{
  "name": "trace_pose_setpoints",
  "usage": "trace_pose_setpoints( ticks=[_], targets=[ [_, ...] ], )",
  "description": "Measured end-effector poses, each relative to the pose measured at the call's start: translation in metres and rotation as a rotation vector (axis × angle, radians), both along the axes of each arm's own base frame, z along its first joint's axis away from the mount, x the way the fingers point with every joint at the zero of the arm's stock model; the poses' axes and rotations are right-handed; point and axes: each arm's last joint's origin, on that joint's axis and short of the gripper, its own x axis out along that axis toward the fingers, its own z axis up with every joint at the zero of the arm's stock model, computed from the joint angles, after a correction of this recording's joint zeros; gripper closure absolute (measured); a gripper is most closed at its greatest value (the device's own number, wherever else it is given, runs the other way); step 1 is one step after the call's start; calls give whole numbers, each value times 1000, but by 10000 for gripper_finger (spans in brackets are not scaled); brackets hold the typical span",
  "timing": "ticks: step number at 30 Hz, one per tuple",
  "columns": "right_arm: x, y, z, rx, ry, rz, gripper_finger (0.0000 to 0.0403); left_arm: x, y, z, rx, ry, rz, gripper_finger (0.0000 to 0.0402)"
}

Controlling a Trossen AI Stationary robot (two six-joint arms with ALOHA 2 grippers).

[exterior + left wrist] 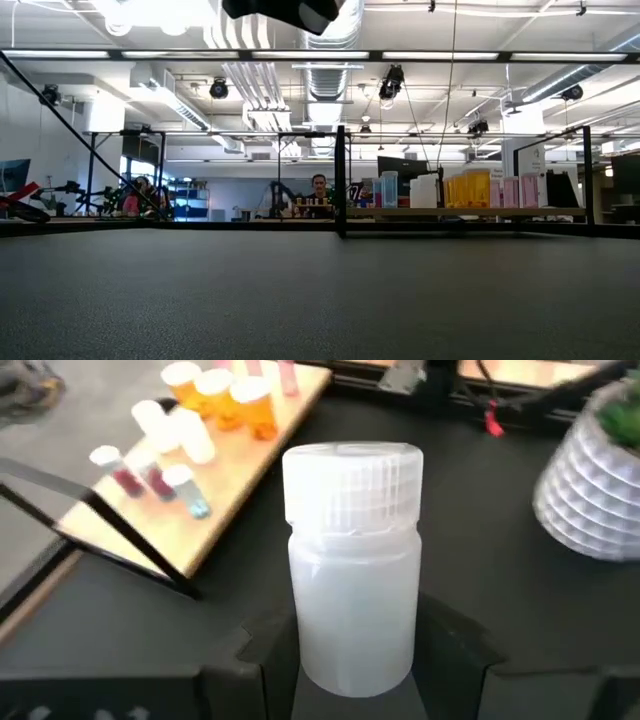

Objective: Pick and place medicine bottles onto shelf by color
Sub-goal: Put the white pill bottle on the shelf aligned with the other white pill bottles

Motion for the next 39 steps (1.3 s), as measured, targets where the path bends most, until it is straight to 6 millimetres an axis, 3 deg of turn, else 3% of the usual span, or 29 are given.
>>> trace_pose_setpoints(
  ticks=[5,15,22,39],
  targets=[
    [6,2,16,30,-147,30,193,6,8,6,14,-59,34,264],
    [14,-4,32,77,-263,-16,193,14,10,26,379,-116,33,263],
    [12,-15,51,90,-338,-54,193,15,8,27,431,-96,-18,263],
    [31,-18,36,78,-291,-72,193,19,14,34,506,-116,-19,263]
  ],
)
